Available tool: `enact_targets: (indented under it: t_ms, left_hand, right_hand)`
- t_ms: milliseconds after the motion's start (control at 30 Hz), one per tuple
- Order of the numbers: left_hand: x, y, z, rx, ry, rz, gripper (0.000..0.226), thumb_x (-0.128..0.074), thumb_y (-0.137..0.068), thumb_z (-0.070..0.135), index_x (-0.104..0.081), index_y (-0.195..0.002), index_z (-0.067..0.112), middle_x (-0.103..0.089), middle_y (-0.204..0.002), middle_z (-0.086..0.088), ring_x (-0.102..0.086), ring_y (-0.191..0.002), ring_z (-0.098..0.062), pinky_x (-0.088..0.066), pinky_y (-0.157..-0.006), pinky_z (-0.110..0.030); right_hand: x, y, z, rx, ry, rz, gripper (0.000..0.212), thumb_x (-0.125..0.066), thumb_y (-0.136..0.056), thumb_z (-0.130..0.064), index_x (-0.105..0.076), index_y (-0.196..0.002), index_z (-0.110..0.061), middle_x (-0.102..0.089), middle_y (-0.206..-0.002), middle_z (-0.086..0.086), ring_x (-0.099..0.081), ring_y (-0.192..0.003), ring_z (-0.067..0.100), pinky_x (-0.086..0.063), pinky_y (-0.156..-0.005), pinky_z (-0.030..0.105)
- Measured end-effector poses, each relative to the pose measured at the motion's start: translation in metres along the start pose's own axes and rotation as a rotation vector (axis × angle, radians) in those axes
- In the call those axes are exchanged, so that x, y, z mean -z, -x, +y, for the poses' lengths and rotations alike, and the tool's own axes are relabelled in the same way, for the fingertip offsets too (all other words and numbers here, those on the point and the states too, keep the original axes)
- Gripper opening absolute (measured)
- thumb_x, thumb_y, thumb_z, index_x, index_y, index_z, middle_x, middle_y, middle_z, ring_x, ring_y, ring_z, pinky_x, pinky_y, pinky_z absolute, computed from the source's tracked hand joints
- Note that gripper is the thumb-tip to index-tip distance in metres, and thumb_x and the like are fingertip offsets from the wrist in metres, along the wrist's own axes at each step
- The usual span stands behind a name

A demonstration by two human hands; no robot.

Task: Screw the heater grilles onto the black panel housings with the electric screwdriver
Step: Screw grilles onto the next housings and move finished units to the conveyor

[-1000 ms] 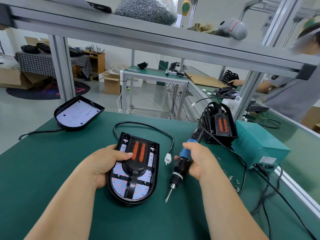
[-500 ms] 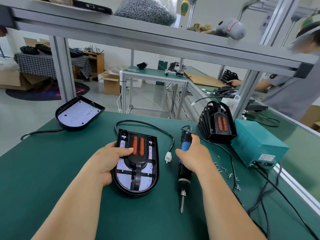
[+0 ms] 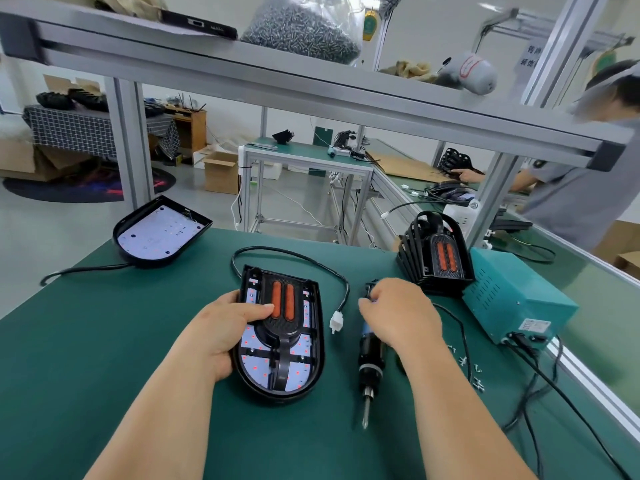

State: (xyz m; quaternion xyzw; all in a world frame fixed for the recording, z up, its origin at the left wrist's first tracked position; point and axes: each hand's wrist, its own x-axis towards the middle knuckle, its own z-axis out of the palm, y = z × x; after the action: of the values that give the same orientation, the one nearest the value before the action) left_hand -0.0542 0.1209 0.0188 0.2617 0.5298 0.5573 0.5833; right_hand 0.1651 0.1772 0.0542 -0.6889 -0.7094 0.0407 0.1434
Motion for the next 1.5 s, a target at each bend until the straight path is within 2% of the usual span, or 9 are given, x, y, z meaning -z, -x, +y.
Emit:
enact_targets:
  t_ms: [133, 233, 533, 633, 800, 967, 1200, 1333, 1500]
  left_hand:
    - [0.0, -0.001, 0.0, -0.005, -0.004, 0.002, 0.028, -0.062, -0.088, -0.004, -0.064, -0.115, 0.004, -0.075, -0.096, -0.023, -0.074, -0.082, -0.04, -0.06, -0.067, -0.051]
    - [0.0, 0.001, 0.0, -0.004, 0.006, 0.01, 0.028, -0.062, -0.088, -0.004, -0.064, -0.115, 0.004, -0.075, -0.095, -0.023, -0.074, -0.081, -0.038, -0.06, -0.066, -0.049]
    - [0.004, 0.005, 0.002, 0.006, 0.019, 0.004, 0.027, -0.06, -0.09, -0.005, -0.063, -0.116, 0.002, -0.074, -0.099, -0.024, -0.071, -0.094, -0.043, -0.058, -0.077, -0.054]
    - [0.004, 0.005, 0.002, 0.017, 0.004, 0.015, 0.026, -0.062, -0.09, -0.003, -0.064, -0.115, 0.002, -0.074, -0.097, -0.024, -0.073, -0.088, -0.041, -0.06, -0.072, -0.052]
    - [0.001, 0.006, 0.003, 0.008, -0.013, 0.055, 0.027, -0.063, -0.096, 0.024, -0.066, -0.114, 0.004, -0.075, -0.098, -0.022, -0.073, -0.08, -0.036, -0.059, -0.072, -0.051]
    - [0.002, 0.006, 0.007, 0.102, 0.144, 0.104, 0.079, -0.035, -0.087, 0.079, -0.064, -0.112, 0.01, -0.075, -0.098, -0.02, -0.074, -0.083, -0.035, -0.059, -0.074, -0.048]
    - [0.027, 0.009, 0.025, 0.068, 0.422, 0.196, 0.081, -0.025, -0.094, 0.073, -0.044, -0.144, 0.012, -0.055, -0.138, -0.016, -0.052, -0.128, -0.033, -0.036, -0.108, -0.05]
    - [0.044, 0.017, 0.029, 0.126, 0.801, 0.229, 0.039, -0.03, -0.107, 0.026, -0.052, -0.128, 0.002, -0.069, -0.11, -0.014, -0.071, -0.086, -0.022, -0.052, -0.076, -0.041]
    - [0.05, 0.019, 0.031, 0.16, 0.735, 0.229, 0.053, -0.035, -0.104, 0.047, -0.054, -0.096, -0.002, -0.042, -0.043, 0.003, -0.035, -0.028, -0.003, -0.046, -0.036, -0.016]
  right_hand:
    - [-0.007, -0.015, -0.034, 0.204, -0.031, -0.13, 0.022, -0.049, -0.091, -0.009, -0.072, -0.09, -0.008, -0.071, -0.095, 0.008, -0.062, -0.097, 0.032, -0.052, -0.078, 0.036]
    - [-0.023, -0.032, -0.054, 0.145, 0.035, -0.28, 0.035, -0.054, -0.089, -0.002, -0.067, -0.122, -0.005, -0.066, -0.126, 0.012, -0.061, -0.116, 0.031, -0.051, -0.096, 0.037]
    - [-0.028, -0.049, -0.055, 0.038, 0.166, -0.377, 0.022, -0.058, -0.091, -0.005, -0.058, -0.069, -0.004, -0.046, -0.069, 0.007, -0.047, -0.083, 0.026, -0.042, -0.068, 0.028]
    - [-0.027, -0.051, -0.048, -0.067, -0.266, -0.187, 0.033, -0.051, -0.089, -0.001, -0.038, -0.063, -0.017, -0.038, -0.067, 0.0, -0.042, -0.074, 0.024, -0.028, -0.047, 0.025]
    - [-0.003, -0.048, -0.059, -0.188, -1.146, -0.037, 0.045, -0.039, -0.088, 0.009, -0.06, -0.111, -0.024, -0.058, -0.081, 0.0, -0.055, -0.048, 0.009, -0.036, -0.04, 0.017]
    - [0.027, -0.035, -0.05, 0.1, -0.943, -0.002, 0.048, -0.034, -0.072, 0.019, -0.057, -0.051, -0.017, -0.047, -0.04, -0.011, -0.038, -0.052, 0.015, -0.028, -0.041, 0.014]
    - [0.029, -0.006, -0.024, 0.725, -0.563, -0.112, 0.032, -0.046, -0.066, 0.027, -0.066, -0.056, 0.004, -0.057, -0.095, 0.001, -0.053, -0.103, 0.024, -0.04, -0.069, 0.013]
    - [0.024, -0.01, 0.0, 0.685, -0.458, -0.094, 0.033, -0.045, -0.069, 0.026, -0.066, -0.058, 0.002, -0.049, -0.113, -0.005, -0.047, -0.114, 0.016, -0.036, -0.089, 0.019]
    - [0.021, -0.01, 0.01, 0.685, -0.285, -0.155, 0.041, -0.046, -0.071, 0.019, -0.065, -0.062, -0.017, -0.038, -0.13, -0.006, -0.04, -0.119, 0.011, -0.035, -0.089, 0.016]
